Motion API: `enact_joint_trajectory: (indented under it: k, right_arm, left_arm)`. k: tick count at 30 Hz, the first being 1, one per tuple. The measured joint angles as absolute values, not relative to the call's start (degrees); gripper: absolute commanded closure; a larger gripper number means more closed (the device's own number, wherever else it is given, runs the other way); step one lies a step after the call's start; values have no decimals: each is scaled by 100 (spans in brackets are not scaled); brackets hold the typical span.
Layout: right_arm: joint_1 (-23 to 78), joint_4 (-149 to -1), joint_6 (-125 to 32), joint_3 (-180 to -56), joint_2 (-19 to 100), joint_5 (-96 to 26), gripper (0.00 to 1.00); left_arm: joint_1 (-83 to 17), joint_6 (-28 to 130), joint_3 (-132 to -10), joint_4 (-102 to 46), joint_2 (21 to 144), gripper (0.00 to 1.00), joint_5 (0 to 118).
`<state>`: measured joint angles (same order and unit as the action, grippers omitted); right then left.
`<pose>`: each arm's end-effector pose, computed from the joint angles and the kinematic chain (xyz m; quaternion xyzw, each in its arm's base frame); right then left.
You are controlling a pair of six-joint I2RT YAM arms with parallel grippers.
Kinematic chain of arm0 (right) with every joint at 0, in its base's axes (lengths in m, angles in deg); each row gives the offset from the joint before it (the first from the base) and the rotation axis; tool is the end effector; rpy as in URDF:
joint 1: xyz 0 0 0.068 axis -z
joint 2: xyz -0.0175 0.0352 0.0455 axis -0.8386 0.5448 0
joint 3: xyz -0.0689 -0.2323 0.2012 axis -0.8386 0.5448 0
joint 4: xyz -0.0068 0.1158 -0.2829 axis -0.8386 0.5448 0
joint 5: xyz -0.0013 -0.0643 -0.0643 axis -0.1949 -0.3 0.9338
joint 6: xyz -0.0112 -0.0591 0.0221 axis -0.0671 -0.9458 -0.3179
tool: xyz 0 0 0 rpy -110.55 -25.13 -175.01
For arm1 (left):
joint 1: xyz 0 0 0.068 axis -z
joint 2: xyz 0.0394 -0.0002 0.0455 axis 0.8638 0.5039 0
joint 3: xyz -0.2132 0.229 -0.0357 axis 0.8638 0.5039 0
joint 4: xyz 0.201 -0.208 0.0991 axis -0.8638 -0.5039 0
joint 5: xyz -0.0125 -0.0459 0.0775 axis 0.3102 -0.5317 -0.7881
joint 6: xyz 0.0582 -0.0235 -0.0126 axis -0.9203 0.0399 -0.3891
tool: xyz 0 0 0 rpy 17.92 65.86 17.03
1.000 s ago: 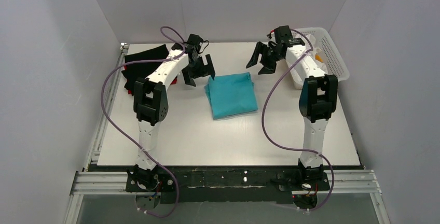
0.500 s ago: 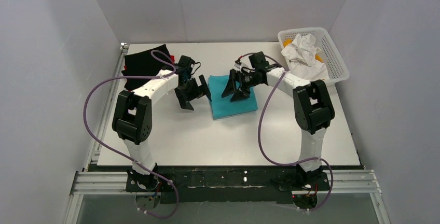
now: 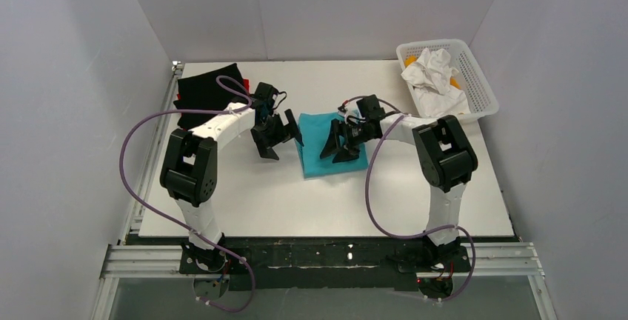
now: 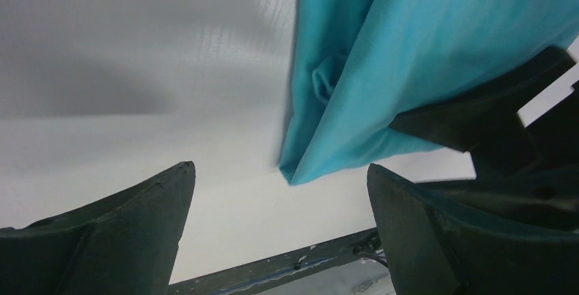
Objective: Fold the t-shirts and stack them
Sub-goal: Smooth out wrinkles on the folded tshirt, then put the neatly folded tshirt into the corner of the board with the left arm
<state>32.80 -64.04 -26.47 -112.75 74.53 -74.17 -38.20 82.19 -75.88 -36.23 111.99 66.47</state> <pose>0.4043 0.2212 0.1363 -0.0924 0.8818 0.4568 0.0722 0.4482 -0.1913 0.2558 -0.1017 0.8725 -0.3493 0.3261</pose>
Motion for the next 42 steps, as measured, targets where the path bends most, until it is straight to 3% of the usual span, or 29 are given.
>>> enact_joint_trajectory:
  k: [8,14,22,24,26,27,29,30,36,42]
  right_arm:
    - [2367,-6079,-2650,-10737,6578,-6915,18]
    - [2450,-5792,-2623,-10955,5835,-6451,18]
    - [3385,-5692,-2409,-12448,6808,-6257,19]
    - [3696,-5696,-2291,-12752,7289,-6241,19]
    - [3903,-5587,-2136,-13132,8071,-6217,20]
    - [3969,-5554,-2053,-13207,8331,-6226,20]
    - [4039,-5563,-1861,-13292,8497,-6445,20]
    - [4050,-5617,-1799,-13250,8506,-6506,20]
    - [4070,-5401,-2313,-13073,8025,-6292,14]
    - [4063,-5340,-2929,-12348,5704,-5304,14]
  left_arm:
    - [-3820,8106,-7055,-3405,11199,2,6691]
    - [-3820,8082,-6684,-3166,11217,2,6894]
    - [-3820,8119,-7199,-3020,11704,5,7290]
    - [-3820,8154,-7514,-3031,11960,13,7428]
    - [-3823,8226,-7993,-3046,12356,31,7677]
    - [-3812,8276,-8163,-3042,12520,45,7747]
    - [-3777,8316,-8450,-3066,12793,95,7852]
    - [-3694,8313,-8572,-3083,12937,100,7777]
    - [-3462,7857,-8878,-3514,12998,100,7137]
    - [-3414,7019,-9260,-4375,12653,100,5500]
